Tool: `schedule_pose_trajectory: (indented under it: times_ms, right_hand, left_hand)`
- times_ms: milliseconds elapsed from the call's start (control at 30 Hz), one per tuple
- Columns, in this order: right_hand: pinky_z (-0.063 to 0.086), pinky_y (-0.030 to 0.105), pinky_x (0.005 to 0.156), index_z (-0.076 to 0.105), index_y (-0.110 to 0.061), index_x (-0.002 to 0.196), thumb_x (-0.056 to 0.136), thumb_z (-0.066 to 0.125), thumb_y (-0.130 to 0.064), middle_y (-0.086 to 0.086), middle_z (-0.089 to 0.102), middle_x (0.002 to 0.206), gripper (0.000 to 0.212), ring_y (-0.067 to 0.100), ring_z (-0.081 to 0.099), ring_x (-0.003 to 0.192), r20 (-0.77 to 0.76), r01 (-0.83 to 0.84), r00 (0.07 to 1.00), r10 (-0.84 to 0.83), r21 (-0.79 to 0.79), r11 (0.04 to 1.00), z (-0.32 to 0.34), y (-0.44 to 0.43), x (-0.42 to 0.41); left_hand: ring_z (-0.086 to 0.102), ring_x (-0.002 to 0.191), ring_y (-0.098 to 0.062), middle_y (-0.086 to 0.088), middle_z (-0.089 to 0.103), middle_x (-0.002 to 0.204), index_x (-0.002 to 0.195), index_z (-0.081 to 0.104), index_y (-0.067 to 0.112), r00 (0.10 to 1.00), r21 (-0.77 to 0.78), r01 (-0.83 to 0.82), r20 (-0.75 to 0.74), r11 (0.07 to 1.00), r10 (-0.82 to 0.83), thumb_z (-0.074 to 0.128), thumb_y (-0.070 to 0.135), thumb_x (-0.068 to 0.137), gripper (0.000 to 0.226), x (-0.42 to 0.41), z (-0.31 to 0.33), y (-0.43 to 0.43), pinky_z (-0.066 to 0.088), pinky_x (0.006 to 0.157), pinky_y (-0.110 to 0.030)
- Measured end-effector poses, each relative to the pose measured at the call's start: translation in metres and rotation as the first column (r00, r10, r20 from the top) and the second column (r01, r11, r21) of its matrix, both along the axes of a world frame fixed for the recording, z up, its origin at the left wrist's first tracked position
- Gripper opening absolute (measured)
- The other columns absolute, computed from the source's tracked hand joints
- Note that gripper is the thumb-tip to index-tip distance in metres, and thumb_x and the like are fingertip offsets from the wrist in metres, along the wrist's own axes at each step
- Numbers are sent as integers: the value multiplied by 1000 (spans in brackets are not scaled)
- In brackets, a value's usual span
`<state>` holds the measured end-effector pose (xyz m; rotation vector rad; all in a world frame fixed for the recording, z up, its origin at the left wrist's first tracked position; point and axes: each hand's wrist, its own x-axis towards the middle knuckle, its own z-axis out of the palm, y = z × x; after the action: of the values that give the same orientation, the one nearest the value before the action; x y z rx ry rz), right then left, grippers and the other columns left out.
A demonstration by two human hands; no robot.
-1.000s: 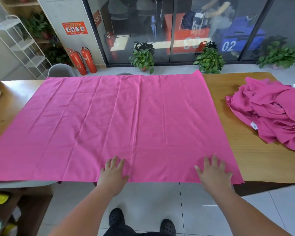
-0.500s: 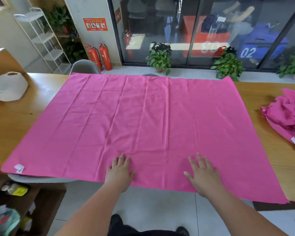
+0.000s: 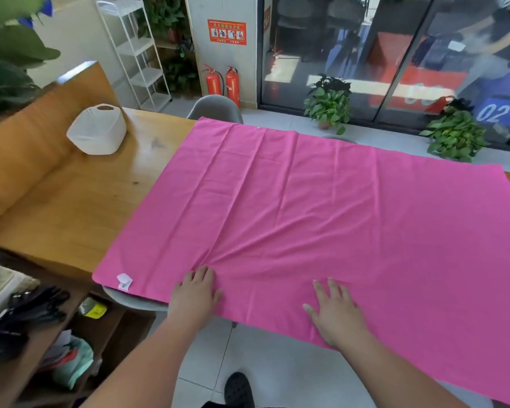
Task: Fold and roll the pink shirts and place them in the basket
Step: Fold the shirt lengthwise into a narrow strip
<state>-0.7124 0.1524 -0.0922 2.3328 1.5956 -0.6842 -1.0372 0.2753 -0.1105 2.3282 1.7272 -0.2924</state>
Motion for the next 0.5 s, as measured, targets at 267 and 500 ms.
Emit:
schedule_pose_trajectory:
  times_ms: [267, 500]
  right_hand:
    - [54, 55, 99, 17, -24, 165, 99, 26, -78, 21, 41, 151, 86, 40, 53, 131, 139, 127, 983, -118, -55, 990, -1, 19, -20]
    - [56, 55, 94, 31, -23, 158, 100, 26, -75, 11, 46, 143, 78, 35, 53, 124, 204, 65, 977, -62, -8, 998, 12, 53, -29]
  left_hand:
    - [45, 138, -34, -9, 43, 155, 158, 34, 19, 989, -7, -139, -55, 990, 138, 41, 60, 105, 68, -71, 1, 28, 54, 97, -48]
    - [31, 150, -42, -14, 22, 170, 163, 23, 22, 976, -77, -210, -82, 975, 204, 39, 63, 105, 73, -98, -3, 55, 46, 109, -57]
